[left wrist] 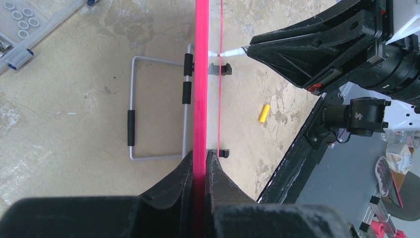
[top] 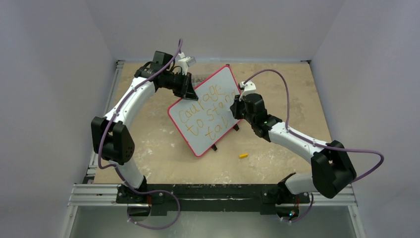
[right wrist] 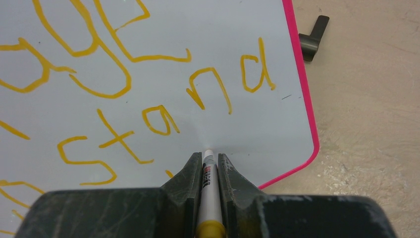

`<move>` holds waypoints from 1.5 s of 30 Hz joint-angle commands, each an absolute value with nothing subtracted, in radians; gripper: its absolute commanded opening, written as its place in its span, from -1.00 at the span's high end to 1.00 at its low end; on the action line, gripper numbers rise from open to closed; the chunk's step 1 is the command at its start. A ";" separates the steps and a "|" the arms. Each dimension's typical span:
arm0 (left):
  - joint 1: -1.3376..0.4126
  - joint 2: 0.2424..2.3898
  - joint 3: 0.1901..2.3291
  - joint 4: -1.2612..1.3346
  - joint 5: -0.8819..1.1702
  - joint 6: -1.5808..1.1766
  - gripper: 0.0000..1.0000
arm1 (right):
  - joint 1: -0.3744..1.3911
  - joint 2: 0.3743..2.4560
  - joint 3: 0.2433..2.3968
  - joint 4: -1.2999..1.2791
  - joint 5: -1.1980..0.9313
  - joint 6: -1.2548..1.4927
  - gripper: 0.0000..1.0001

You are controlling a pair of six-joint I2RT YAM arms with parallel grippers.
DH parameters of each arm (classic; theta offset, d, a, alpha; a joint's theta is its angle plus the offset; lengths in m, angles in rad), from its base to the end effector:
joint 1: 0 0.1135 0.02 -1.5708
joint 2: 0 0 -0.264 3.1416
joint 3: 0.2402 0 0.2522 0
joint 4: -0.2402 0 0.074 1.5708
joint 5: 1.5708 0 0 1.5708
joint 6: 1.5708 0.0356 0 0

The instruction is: Write a sentence on the whiteboard

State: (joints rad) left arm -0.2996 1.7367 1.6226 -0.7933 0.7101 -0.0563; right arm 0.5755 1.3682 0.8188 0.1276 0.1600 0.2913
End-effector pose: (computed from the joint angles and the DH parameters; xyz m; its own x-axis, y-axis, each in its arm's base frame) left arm 0.3524 -0.1331 0.3260 -0.7858 0.1981 -0.5859 0.5641 0.6182 -0.5475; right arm 0.2604 0.1622 0.2507 -0.4483 0.0472 -0.8927 -0.2992 0.9331 0.1996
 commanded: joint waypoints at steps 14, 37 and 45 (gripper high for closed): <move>-0.310 1.715 1.600 -0.855 0.568 0.043 1.00 | 0.572 1.315 0.674 0.184 0.110 0.335 1.00; -0.310 1.717 1.600 -0.856 0.570 0.043 1.00 | 0.549 1.384 0.805 0.147 0.183 0.288 1.00; -0.310 1.719 1.598 -0.856 0.562 0.043 1.00 | 0.547 1.324 0.791 0.113 0.178 0.292 1.00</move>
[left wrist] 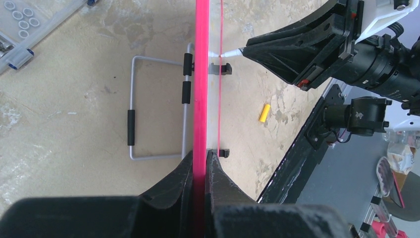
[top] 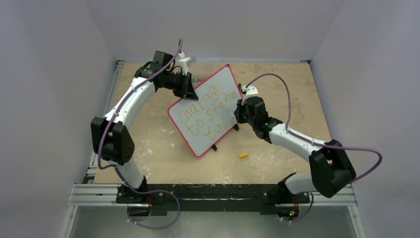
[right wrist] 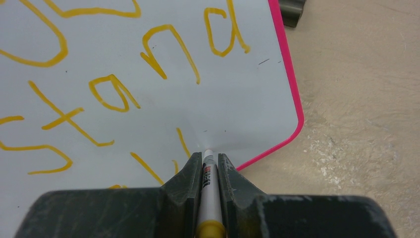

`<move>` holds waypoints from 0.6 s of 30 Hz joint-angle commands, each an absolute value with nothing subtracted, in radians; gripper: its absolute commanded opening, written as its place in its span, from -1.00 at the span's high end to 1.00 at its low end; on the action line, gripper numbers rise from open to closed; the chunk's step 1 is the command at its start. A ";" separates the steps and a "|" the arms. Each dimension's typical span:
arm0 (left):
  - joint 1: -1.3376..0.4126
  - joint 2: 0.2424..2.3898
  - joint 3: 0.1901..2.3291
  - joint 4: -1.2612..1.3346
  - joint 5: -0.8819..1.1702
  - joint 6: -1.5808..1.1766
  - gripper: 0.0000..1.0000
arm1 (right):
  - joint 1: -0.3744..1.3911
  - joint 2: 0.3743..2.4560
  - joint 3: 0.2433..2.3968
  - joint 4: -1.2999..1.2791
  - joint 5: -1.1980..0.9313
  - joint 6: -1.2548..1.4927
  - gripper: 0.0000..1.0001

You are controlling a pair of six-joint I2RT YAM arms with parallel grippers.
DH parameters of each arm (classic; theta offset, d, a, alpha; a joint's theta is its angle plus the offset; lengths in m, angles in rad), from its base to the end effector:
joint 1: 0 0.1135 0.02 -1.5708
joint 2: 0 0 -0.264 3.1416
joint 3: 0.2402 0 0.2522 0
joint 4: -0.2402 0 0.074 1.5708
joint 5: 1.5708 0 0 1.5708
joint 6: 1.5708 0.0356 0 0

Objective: Write a sentence on the whiteboard
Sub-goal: Write a sentence on the whiteboard, then put down the whiteboard on the whiteboard stand.

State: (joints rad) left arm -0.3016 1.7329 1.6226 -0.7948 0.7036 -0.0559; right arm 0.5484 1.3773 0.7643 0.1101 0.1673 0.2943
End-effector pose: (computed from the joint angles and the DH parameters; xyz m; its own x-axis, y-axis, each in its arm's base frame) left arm 0.3514 -0.1334 0.3272 -0.7838 0.1992 -0.5882 0.5651 0.6215 -0.5425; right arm 0.2588 0.1512 0.2281 -0.5066 0.0257 -0.8618 -0.2535 0.9509 0.1774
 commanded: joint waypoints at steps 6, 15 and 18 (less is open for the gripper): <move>-0.310 1.716 1.593 -0.856 0.536 0.046 1.00 | 0.547 1.202 0.769 0.040 0.196 0.306 1.00; -0.308 1.715 1.570 -0.860 0.495 0.069 1.00 | 0.548 0.989 0.765 -0.075 0.223 0.334 1.00; -0.308 1.720 1.564 -0.862 0.493 0.080 1.00 | 0.547 0.961 0.771 -0.096 0.232 0.335 1.00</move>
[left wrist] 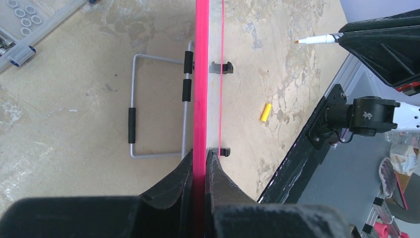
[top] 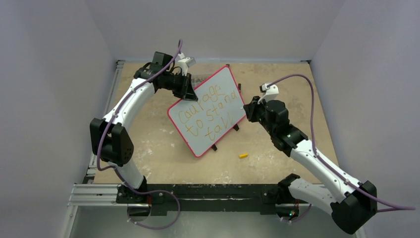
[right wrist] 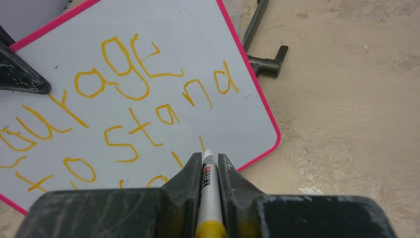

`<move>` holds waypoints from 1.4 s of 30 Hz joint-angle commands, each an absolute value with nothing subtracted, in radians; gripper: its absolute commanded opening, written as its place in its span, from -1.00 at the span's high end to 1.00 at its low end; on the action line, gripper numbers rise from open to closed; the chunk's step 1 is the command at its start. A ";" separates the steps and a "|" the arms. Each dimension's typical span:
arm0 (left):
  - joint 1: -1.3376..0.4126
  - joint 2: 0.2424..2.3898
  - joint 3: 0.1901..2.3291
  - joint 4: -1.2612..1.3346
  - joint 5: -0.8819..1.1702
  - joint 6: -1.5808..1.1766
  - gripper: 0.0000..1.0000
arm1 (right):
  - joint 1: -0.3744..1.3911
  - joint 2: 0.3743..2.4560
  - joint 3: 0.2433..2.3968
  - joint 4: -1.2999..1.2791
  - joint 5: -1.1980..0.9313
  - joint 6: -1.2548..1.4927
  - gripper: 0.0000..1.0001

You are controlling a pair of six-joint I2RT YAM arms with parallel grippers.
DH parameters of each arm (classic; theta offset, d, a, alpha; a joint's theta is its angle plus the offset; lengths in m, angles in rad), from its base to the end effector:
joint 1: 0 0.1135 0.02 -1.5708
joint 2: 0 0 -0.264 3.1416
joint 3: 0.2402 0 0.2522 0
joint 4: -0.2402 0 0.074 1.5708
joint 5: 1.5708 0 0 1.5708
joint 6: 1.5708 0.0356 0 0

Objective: Write a sentence on the whiteboard
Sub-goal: Put down the whiteboard on the whiteboard stand.

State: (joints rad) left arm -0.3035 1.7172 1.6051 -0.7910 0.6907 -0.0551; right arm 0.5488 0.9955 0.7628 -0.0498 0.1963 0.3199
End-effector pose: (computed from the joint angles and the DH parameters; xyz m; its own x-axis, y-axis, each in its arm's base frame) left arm 0.3477 -0.1327 0.3272 -0.7816 0.2003 -0.5907 0.5646 0.6297 -0.5336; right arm 0.2025 0.1157 0.3065 -0.3364 0.1558 -0.9287 -0.2592 0.9328 0.2504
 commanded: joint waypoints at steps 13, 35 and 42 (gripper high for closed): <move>-0.301 1.764 1.555 -0.874 0.501 0.112 0.78 | 0.548 0.912 0.769 -0.114 0.244 0.334 1.00; -0.296 1.792 1.561 -0.881 0.493 0.125 0.25 | 0.547 0.886 0.755 -0.131 0.236 0.347 1.00; -0.295 1.779 1.555 -0.870 0.495 0.115 0.08 | 0.547 0.888 0.752 -0.131 0.229 0.354 1.00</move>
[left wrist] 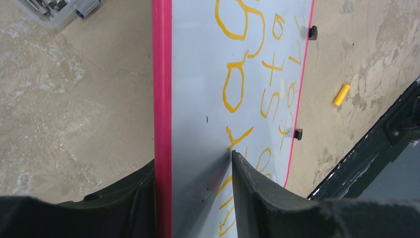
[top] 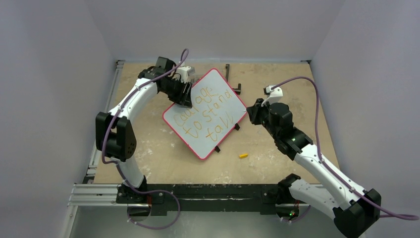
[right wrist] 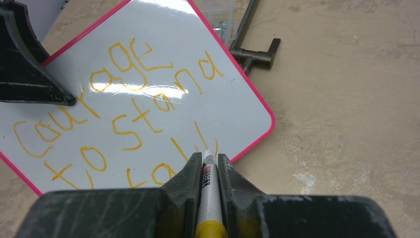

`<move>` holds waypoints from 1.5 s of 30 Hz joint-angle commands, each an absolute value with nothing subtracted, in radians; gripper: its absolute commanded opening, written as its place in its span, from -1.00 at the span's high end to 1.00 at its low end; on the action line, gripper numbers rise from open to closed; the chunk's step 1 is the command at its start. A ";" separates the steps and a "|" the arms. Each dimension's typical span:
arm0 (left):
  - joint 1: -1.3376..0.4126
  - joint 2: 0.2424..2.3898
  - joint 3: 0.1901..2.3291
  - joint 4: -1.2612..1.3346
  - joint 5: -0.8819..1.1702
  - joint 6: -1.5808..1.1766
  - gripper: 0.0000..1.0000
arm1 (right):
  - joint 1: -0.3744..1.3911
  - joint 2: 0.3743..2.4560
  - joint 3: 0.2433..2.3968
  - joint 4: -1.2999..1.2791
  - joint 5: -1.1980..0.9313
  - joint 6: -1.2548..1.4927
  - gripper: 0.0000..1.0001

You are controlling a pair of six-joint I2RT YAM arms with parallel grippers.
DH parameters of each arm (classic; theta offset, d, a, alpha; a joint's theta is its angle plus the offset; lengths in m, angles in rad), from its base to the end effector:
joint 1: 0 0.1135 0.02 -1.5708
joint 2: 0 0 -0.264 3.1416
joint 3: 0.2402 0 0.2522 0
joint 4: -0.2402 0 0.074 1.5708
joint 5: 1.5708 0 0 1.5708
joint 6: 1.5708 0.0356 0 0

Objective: Write a sentence on the whiteboard
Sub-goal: Put down the whiteboard on the whiteboard stand, then pick up the pen cap from the center of the board.

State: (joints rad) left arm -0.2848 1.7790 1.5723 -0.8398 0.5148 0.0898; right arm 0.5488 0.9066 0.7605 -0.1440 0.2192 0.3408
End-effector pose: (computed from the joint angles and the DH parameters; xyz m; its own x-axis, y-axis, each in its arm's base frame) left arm 0.3590 -0.1234 0.2894 -0.7843 0.3110 -0.5368 0.5537 0.7412 -0.3796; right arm 0.1854 0.1043 0.3140 -0.3408 0.1740 -0.9239 -0.2308 0.9372 0.2617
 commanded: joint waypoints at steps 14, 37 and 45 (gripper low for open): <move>-0.299 1.721 1.552 -0.859 0.493 0.106 -0.37 | 0.548 0.894 0.761 -0.130 0.225 0.359 1.00; -0.378 1.412 1.604 -0.947 0.322 0.125 -0.85 | 0.548 0.890 0.906 -0.165 0.241 0.321 1.00; -0.602 1.293 1.512 -0.981 0.308 0.120 -0.79 | 0.547 0.868 1.036 -0.212 0.307 0.326 1.00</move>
